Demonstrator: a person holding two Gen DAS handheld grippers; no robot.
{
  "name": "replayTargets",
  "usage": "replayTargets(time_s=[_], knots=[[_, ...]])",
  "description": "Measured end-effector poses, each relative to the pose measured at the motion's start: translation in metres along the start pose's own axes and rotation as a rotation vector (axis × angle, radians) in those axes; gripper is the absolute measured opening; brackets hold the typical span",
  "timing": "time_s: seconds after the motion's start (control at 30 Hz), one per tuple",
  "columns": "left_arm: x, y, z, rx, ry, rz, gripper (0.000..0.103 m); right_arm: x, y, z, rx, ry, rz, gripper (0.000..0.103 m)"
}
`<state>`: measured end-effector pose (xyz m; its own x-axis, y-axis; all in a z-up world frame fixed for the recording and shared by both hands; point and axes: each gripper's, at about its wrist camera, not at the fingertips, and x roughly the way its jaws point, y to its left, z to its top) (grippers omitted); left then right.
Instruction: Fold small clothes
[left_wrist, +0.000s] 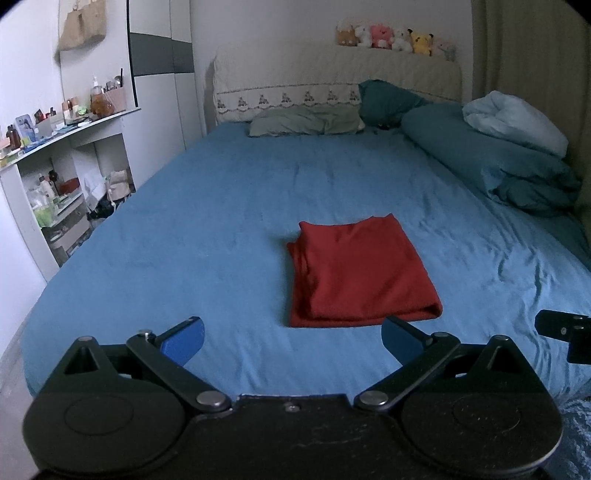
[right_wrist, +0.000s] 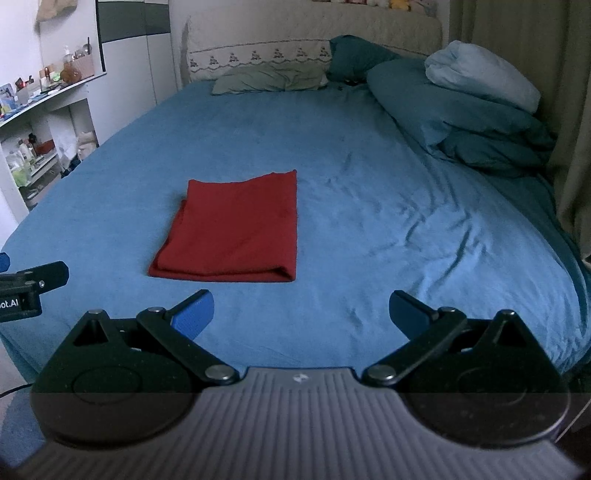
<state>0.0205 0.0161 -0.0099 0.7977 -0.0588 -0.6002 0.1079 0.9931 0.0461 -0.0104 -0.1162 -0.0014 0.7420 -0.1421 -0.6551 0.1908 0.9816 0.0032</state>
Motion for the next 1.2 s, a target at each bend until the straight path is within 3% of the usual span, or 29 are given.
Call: replayTargets(time_s=[1.2], knots=[[-0.009, 0.018, 0.000, 0.011, -0.025, -0.017, 0.103, 0.000, 0.013, -0.003, 0.017, 0.010, -0.005, 0.103]])
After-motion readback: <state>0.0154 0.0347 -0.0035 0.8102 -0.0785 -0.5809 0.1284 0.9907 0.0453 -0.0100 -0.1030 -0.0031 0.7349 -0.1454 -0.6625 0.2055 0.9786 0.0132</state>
